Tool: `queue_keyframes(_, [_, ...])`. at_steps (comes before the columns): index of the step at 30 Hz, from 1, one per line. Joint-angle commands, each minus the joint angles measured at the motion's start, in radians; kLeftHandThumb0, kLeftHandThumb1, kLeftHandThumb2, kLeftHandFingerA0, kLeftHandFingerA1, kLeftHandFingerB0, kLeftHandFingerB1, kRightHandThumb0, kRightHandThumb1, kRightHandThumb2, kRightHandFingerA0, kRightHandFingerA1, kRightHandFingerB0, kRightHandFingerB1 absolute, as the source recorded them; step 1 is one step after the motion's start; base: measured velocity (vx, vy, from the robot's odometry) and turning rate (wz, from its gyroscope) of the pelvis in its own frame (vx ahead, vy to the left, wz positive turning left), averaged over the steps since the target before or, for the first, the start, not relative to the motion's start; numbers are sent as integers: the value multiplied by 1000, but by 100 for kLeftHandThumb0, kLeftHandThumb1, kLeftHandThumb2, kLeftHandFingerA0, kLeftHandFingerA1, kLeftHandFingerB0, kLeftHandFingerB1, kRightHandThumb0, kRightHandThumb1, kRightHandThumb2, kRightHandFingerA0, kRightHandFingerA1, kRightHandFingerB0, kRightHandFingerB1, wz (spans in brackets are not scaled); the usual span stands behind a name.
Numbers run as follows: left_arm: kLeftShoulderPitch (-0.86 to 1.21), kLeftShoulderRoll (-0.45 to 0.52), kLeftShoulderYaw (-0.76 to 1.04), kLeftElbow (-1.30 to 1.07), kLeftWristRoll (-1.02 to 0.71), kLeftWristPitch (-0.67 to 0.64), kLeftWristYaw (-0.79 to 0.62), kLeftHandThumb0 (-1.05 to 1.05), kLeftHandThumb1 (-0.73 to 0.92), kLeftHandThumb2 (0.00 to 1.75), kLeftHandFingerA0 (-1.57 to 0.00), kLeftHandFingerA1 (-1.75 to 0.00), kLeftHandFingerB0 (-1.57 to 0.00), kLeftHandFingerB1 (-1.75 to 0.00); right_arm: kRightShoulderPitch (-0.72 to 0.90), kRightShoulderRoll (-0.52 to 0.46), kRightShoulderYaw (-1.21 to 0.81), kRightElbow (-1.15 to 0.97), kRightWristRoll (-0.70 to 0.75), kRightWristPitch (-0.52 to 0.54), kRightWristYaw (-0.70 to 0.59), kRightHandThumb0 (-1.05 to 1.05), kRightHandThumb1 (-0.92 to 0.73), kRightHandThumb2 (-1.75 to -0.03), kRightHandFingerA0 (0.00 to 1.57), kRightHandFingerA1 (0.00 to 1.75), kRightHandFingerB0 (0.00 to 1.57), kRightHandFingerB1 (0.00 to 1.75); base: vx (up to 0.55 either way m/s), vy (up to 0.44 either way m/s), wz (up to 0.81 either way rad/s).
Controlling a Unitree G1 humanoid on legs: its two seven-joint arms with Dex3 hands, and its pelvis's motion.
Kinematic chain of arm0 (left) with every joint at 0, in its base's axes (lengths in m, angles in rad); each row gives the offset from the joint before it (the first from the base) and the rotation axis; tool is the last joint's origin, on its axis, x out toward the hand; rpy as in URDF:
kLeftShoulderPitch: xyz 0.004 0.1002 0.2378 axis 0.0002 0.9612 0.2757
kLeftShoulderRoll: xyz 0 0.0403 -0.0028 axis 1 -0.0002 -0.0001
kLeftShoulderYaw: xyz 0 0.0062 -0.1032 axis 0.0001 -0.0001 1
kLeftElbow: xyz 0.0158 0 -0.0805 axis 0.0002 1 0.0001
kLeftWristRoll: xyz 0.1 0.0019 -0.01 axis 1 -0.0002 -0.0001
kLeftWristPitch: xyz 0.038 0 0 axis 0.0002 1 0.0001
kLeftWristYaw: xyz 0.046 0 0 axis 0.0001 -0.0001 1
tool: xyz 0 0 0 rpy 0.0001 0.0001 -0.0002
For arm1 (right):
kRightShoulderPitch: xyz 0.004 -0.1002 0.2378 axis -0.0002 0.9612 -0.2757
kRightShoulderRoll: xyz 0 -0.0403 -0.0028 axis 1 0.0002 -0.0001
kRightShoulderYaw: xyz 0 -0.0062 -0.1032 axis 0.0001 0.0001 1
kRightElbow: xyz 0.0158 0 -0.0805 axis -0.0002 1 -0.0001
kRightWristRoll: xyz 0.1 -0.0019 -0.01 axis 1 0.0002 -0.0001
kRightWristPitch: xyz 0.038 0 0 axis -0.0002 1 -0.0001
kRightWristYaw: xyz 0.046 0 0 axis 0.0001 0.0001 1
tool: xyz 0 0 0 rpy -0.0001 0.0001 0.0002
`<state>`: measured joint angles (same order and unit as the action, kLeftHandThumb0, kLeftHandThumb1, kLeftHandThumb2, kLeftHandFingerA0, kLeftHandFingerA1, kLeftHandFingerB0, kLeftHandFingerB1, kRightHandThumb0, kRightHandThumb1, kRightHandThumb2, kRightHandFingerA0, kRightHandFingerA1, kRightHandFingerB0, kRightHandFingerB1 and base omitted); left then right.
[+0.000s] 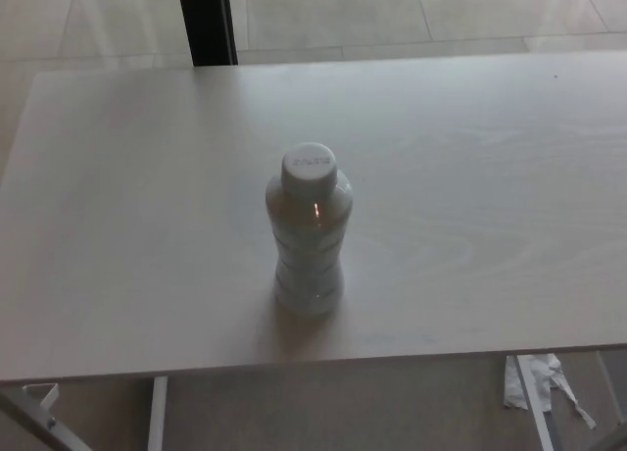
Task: Pick up a bottle and hand it
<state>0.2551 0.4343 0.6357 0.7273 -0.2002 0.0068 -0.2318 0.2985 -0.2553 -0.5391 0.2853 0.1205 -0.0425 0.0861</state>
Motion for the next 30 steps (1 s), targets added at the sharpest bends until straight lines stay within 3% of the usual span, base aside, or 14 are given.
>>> queue_keyframes(1, [-22, 19, 146, -32, -210, 3, -115, -64, 46, 55, -74, -58, -60, -45, 1, -5, -101, -82, 156, -29, 43, -73, -47, -89, 43, 72, 20, 58, 0, 0, 0])
queue_keyframes(2, [-25, 22, 156, -31, -212, 7, -114, -69, 36, 80, -67, -67, -56, -56, -1, -5, -102, -83, 157, -25, 46, -74, -61, -59, 47, 73, 23, 56, 0, 0, 0])
queue_keyframes(3, [-53, 46, 173, -10, -202, -2, -82, -75, 48, 55, -56, -64, -43, -43, 1, -5, -98, -102, 146, -9, 40, -75, -47, -89, 39, 72, 21, 59, 0, 0, 0])
queue_keyframes(6, [-83, 76, 181, 7, -162, -43, -44, -79, 51, 56, -41, -61, -33, -42, -7, -1, -104, -93, 162, 3, 52, -80, -48, -89, 36, 69, 22, 58, 0, 0, 0])
queue_keyframes(8, [-110, 94, 171, -121, -153, 23, -1, -96, 41, 82, -110, -64, -34, -48, -7, 6, -107, -96, 175, 17, 54, -77, -46, -89, 34, 69, 22, 59, 0, 0, 0])
queue_keyframes(12, [-133, 99, 123, -214, -116, 21, 2, -102, 37, 81, -122, -69, -36, -45, -5, 7, -103, -100, 175, 15, 49, -75, -45, -88, 39, 70, 22, 59, 0, 0, 0])
queue_keyframes(13, [-162, 103, 43, -352, -117, 65, -57, -87, 50, 57, -46, -51, -37, -39, 5, 5, -102, -112, 174, 25, 47, -77, -45, -88, 38, 69, 22, 59, 0, 0, 0])
queue_keyframes(16, [-195, 98, -15, -407, -105, 70, -61, -84, 40, 82, -44, -53, -31, -42, 10, 2, -100, -121, 174, 31, 46, -76, -60, -58, 39, 70, 24, 56, 0, 0, 0])
queue_keyframes(17, [-220, 100, -55, -425, -93, 62, -76, -81, 42, 82, -35, -51, -29, -42, 11, 1, -96, -123, 170, 30, 45, -76, -45, -89, 39, 70, 22, 59, 0, 0, 0])
queue_keyframes(23, [-359, 95, -265, -584, -70, 176, -83, -79, 45, 84, -19, -50, -15, -41, 14, -2, -92, -134, 181, 50, 50, -76, -59, -58, 38, 70, 25, 56, 0, 0, 0])
queue_keyframes(26, [-452, 43, -396, -711, -56, 289, -39, -75, 56, 58, -16, -46, -16, -32, 19, -1, -90, -152, 187, 63, 52, -78, -45, -89, 35, 68, 22, 58, 0, 0, 0])
queue_keyframes(27, [-471, 27, -428, -730, -54, 304, -37, -39, 29, 92, -3, -53, 0, -49, 16, 0, -88, -142, 184, 53, 52, -75, -60, -58, 39, 70, 25, 55, 0, 0, 0])
queue_keyframes(29, [-486, 16, -471, -762, -44, 330, -32, -39, 27, 92, -4, -54, 0, -49, 10, -3, -86, -134, 181, 54, 50, -76, -44, -88, 39, 69, 23, 58, 0, 0, 0])
queue_keyframes(30, [-503, 5, -515, -782, -26, 345, -34, -80, 51, 61, -7, -47, -13, -34, 7, -4, -86, -134, 186, 59, 50, -74, -44, -88, 39, 69, 25, 59, 0, 0, 0])
